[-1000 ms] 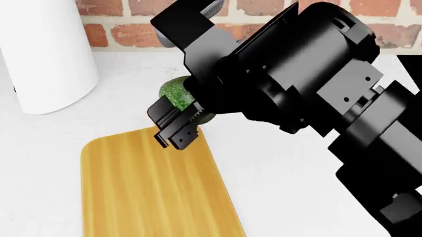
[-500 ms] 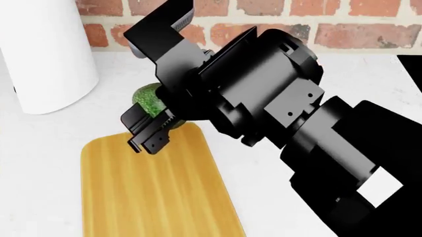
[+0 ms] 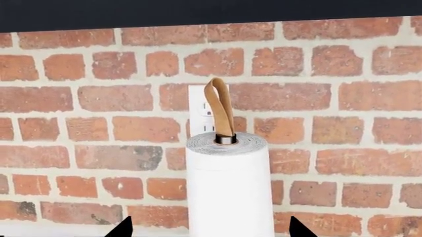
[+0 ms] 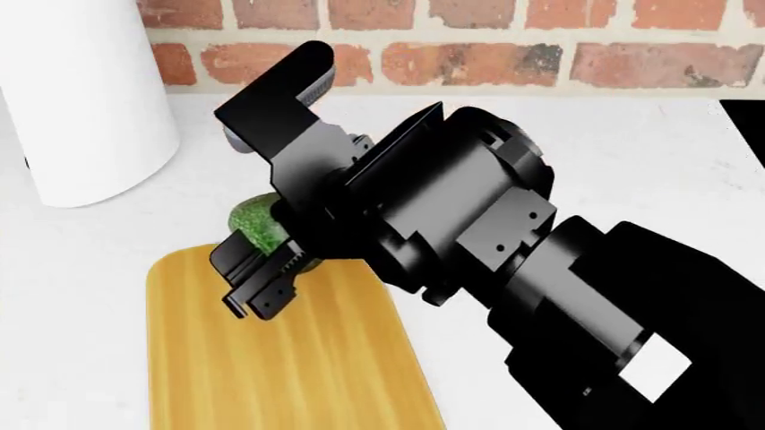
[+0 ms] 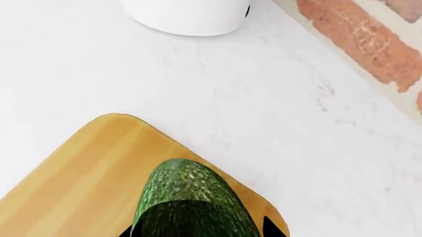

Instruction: Place the avocado, onion, tomato and bell pepper on the cutting board.

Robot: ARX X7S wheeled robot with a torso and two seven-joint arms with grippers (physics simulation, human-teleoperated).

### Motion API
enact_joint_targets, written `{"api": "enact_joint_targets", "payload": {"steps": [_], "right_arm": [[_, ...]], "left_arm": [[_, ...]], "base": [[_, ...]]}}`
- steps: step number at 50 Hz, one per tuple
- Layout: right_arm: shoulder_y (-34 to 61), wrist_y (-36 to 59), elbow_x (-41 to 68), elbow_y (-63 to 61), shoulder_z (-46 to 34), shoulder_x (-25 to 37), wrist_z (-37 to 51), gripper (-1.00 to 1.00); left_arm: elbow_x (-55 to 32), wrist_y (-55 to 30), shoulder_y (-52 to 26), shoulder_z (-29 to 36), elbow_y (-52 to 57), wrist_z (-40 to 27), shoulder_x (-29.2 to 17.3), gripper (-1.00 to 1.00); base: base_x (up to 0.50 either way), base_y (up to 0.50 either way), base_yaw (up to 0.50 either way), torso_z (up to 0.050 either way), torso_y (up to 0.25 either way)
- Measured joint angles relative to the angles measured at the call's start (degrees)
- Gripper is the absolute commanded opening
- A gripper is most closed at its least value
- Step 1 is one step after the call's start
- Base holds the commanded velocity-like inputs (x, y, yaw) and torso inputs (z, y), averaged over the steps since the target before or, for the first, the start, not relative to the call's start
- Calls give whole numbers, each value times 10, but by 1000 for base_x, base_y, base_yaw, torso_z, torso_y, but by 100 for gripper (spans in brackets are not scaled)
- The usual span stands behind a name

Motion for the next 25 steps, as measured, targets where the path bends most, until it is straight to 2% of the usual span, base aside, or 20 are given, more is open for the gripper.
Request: {"api": "enact_joint_targets", "payload": {"steps": [10,11,25], "right_arm": [[-6,-1,-2,-1,-4,-1,-2,-100],[-5,-1,-2,-1,-5,-1,-2,100],[25,32,2,-41,1,19,14,100]], "left_arm": [[-2,-1,-3,1,-1,-1,-1,100],[-2,-1,-3,1,-1,-2,-1,100],[-5,-2,-8,1,-2,-3,-3,100]], "base": [[0,0,0,0,0],[0,0,0,0,0],[0,0,0,0,0]]}}
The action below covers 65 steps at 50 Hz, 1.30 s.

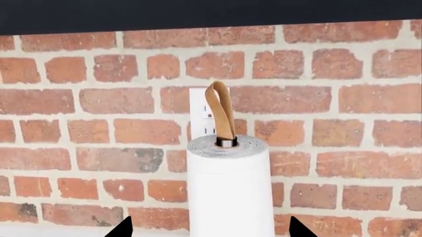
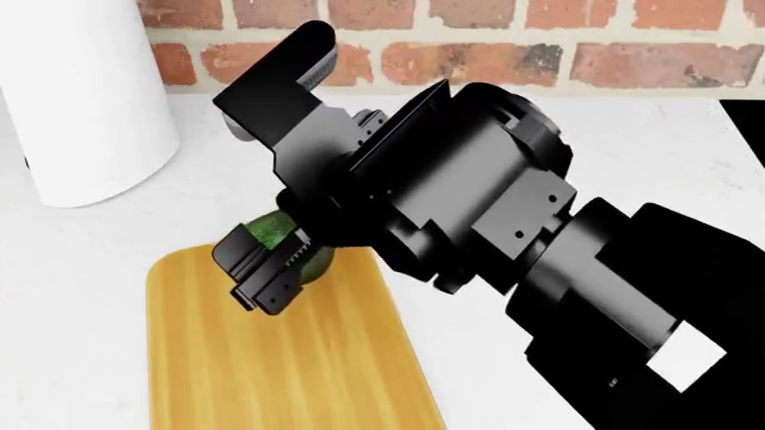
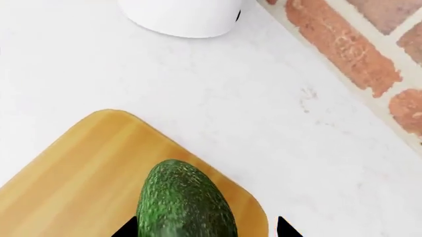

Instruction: Place the avocado, onion, tomato and bell pepper on the cutting board.

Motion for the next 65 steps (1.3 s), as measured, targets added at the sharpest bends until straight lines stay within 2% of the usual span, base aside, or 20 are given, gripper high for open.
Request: {"api": "enact_joint_targets", "payload": {"steps": [19,34,53,65], "right_arm": [[54,102,110,-153,70,85,120,100],[57,121,203,-241,141,162,249,100],[99,127,254,-268,198,235,364,100],[129,139,257,-258,206,253,379,100]], "left_arm": [[-13,-11,-9,0,9,-8,-2,100],[-5,-11,6,33,19,9,-4,100],[-15,-42,2,87,47,38,-10,100],[-87,-111,-22,88,44,36,-10,100]], "base": [[0,0,0,0,0],[0,0,0,0,0],[0,0,0,0,0],[0,0,0,0,0]]}}
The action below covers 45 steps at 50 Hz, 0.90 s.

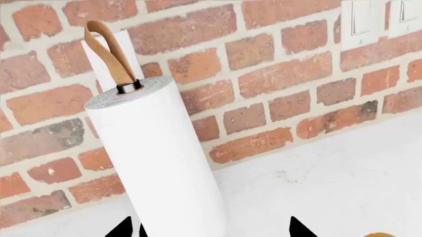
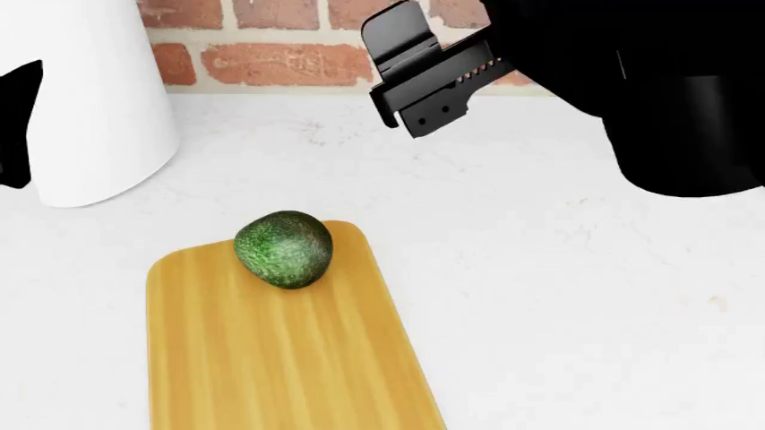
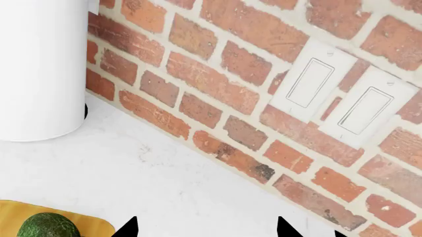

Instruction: Place the avocado, onion, tomato and bell pepper on the cutting board.

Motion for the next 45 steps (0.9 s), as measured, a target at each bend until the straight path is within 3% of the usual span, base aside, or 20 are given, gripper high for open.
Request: {"api": "enact_joint_targets", "payload": {"steps": [9,16,32,45], "right_arm": [[20,8,-5,12,-1,4,-1,100],[35,14,-13,24,-5,3,-9,100],[53,19,-34,46,-15,4,-28,100],[57,19,-54,63,-28,-1,-41,100]], "left_arm": [[-94,-67,-29,-4,-13,-35,-8,100],[-201,-99,-69,36,-35,-86,-38,100],[-415,-124,-209,251,-44,-156,-139,100],[-546,-130,-372,446,-7,-156,-209,100]], "base": [[0,0,0,0,0],[0,0,0,0,0],[0,0,0,0,0],[0,0,0,0,0]]}}
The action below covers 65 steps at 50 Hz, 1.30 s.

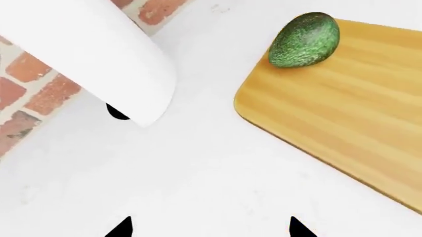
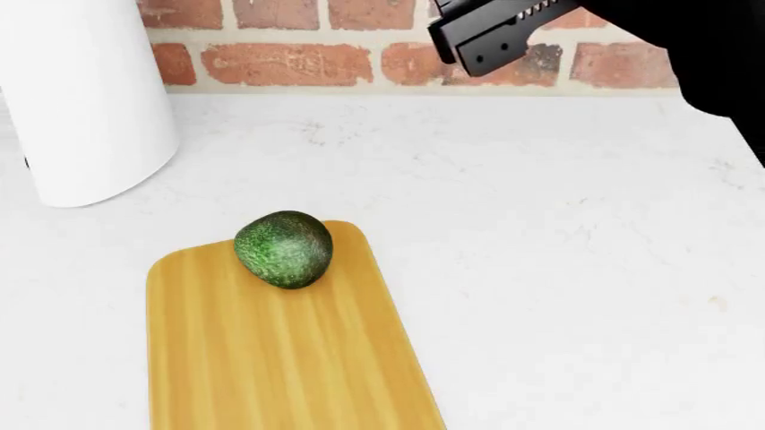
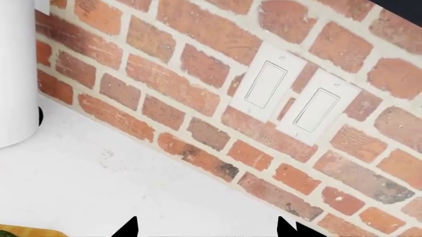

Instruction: Place the avocado, onion, tomato and bell pepper on the cutting board.

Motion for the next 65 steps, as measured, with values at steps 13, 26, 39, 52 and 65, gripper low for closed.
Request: {"api": "enact_joint_targets", "payload": {"steps": [13,26,39,52,65], "right_arm": [[0,-7,-14,12,-8,-8,-14,100],[6,-8,-24,22,-14,-15,-26,100],[10,-9,-31,28,-19,-18,-34,100],[5,-11,-29,25,-19,-15,-32,100],[0,-11,-24,18,-16,-10,-25,100]], "left_arm": [[-54,-2,-106,134,53,44,-45,100],[-62,-4,-193,240,114,116,-75,100],[-68,-6,-233,295,150,141,-88,100],[15,-4,-238,326,169,200,-105,100],[91,16,-209,345,181,244,-117,100]], "base": [[0,0,0,0,0],[0,0,0,0,0],[0,0,0,0,0],[0,0,0,0,0],[0,0,0,0,0]]}}
